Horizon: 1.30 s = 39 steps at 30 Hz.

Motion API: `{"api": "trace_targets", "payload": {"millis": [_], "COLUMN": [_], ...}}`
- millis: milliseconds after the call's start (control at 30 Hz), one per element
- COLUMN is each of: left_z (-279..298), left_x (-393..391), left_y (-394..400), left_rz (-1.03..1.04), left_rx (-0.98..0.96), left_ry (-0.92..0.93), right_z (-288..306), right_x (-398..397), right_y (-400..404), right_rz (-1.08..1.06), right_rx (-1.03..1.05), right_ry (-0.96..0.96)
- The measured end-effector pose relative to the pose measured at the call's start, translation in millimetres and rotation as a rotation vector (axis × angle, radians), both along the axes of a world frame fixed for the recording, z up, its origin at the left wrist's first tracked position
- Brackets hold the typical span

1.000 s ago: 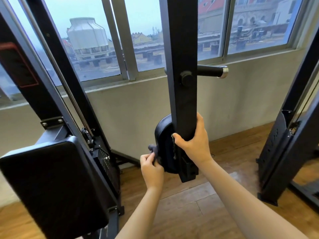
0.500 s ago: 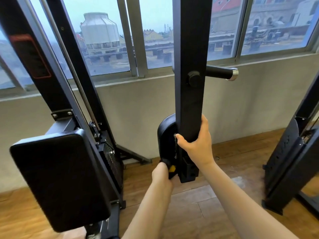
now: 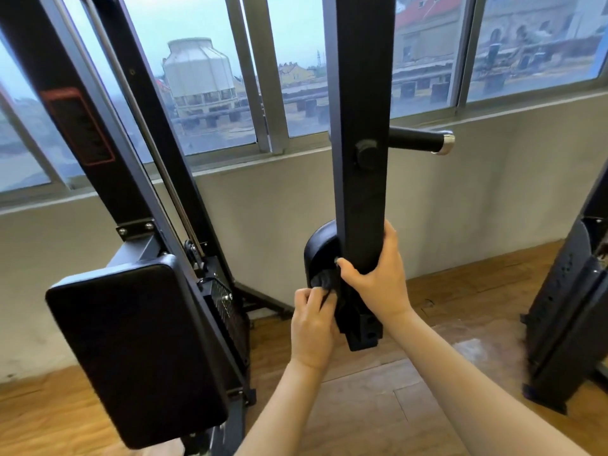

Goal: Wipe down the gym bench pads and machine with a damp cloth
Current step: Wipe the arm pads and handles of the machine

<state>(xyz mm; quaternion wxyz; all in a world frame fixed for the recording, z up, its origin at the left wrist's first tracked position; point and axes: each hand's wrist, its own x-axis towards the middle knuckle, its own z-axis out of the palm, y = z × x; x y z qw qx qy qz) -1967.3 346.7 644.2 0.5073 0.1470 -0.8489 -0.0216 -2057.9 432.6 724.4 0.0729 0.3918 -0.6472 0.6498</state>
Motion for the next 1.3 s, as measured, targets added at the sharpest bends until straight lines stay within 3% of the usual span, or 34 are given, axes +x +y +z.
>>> {"api": "trace_targets", "payload": {"millis": [300,433,500,667,1067,1233,1300], "left_z": [-14,-27,-38,-53,-41,-51,-60], "left_x": [0,19,25,27,18,21,30], "left_y": [0,2,5,12,25,20,15], "left_rz": [0.011,-0.031,0.001,0.105,0.074,0.048,0.162], "left_rx": [-0.206,-0.270,-0.190,0.054,0.655,0.784,1.033], "left_ry": [-0.261,-0.540,-0.616,-0.590,-0.456,-0.458,-0.341], "right_z": [2,3,4,4,2,3,2], "right_x": [-5,-4,-1,2,3,2,3], "right_y": [12,16,17,13,9,17,20], "right_rz": [-0.044,-0.035,-0.020,-0.001,-0.007,-0.001,0.007], "right_rx": [0.058,0.064,0.063,0.056,0.044,0.031,0.026], "right_ry": [-0.017,-0.034,-0.047,-0.060,-0.100,-0.087,-0.085]}}
